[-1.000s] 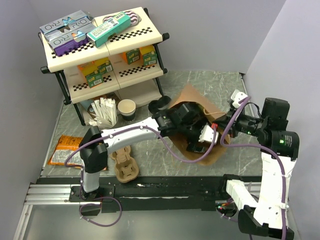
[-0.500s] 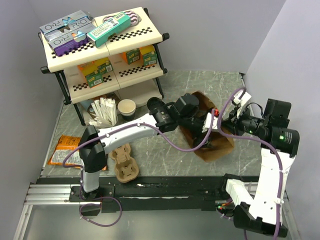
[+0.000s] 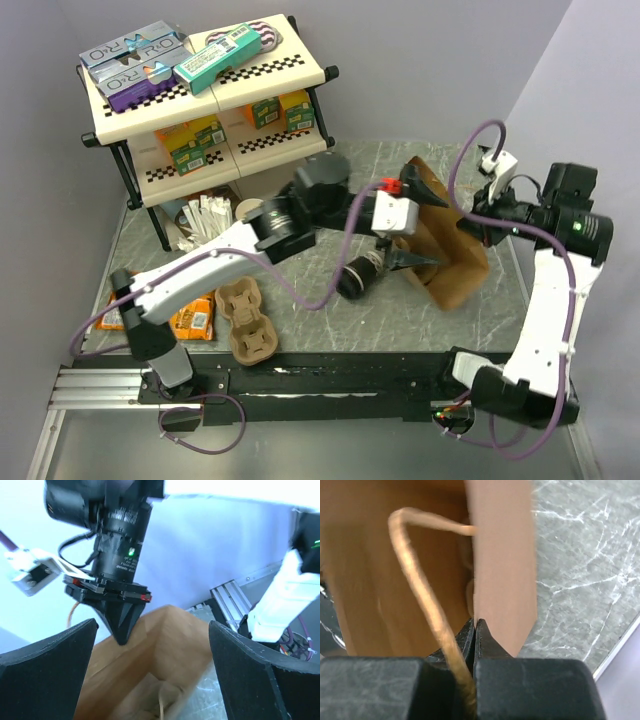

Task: Pack the takeout coffee

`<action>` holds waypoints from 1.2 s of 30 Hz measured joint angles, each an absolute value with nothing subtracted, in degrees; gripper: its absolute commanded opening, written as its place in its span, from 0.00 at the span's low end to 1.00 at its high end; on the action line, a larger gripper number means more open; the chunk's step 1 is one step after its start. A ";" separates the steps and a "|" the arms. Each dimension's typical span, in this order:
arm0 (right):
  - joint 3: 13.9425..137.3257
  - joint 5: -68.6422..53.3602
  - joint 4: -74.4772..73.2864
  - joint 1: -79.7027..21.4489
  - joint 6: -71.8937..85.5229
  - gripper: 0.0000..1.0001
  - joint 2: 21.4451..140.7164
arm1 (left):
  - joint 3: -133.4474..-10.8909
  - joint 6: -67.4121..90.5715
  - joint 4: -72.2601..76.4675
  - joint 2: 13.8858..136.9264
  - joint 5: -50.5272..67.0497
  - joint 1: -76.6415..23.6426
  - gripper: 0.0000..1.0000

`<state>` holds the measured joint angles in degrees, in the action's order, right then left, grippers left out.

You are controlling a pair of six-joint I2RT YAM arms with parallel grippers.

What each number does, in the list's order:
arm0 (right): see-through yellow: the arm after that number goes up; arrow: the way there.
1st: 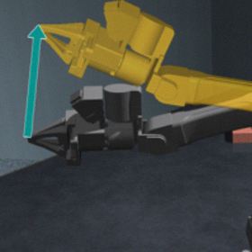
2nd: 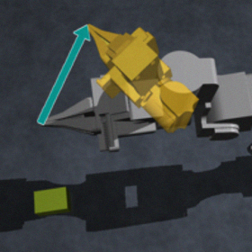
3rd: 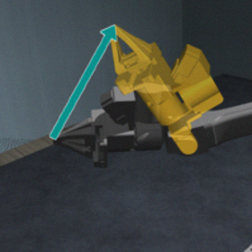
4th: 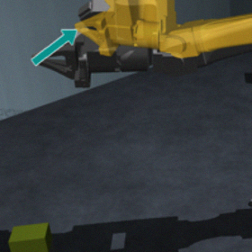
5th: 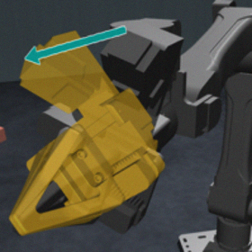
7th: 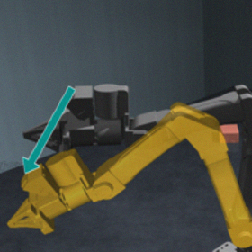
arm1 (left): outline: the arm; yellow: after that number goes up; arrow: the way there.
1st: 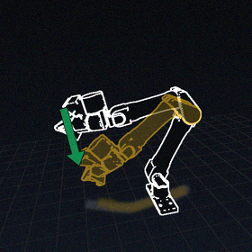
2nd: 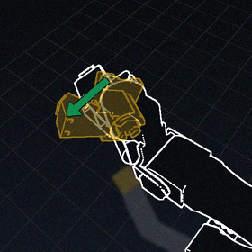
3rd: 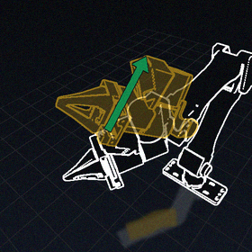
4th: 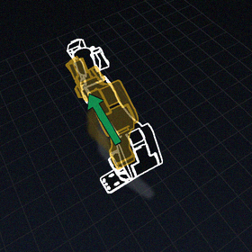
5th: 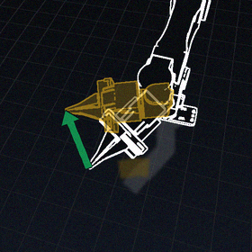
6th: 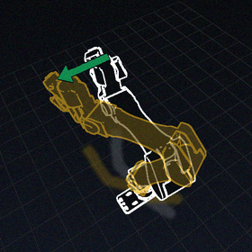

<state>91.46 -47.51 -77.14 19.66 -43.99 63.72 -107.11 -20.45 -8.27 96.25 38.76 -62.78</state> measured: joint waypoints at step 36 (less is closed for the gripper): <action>82.04 -52.01 -67.90 26.28 -37.80 0.79 43.72 | -68.23 -11.77 -1.19 86.74 24.29 -58.92 0.90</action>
<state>82.04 -52.01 -67.90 26.28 -37.80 43.72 -68.23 -11.77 -1.19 86.74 24.29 -58.92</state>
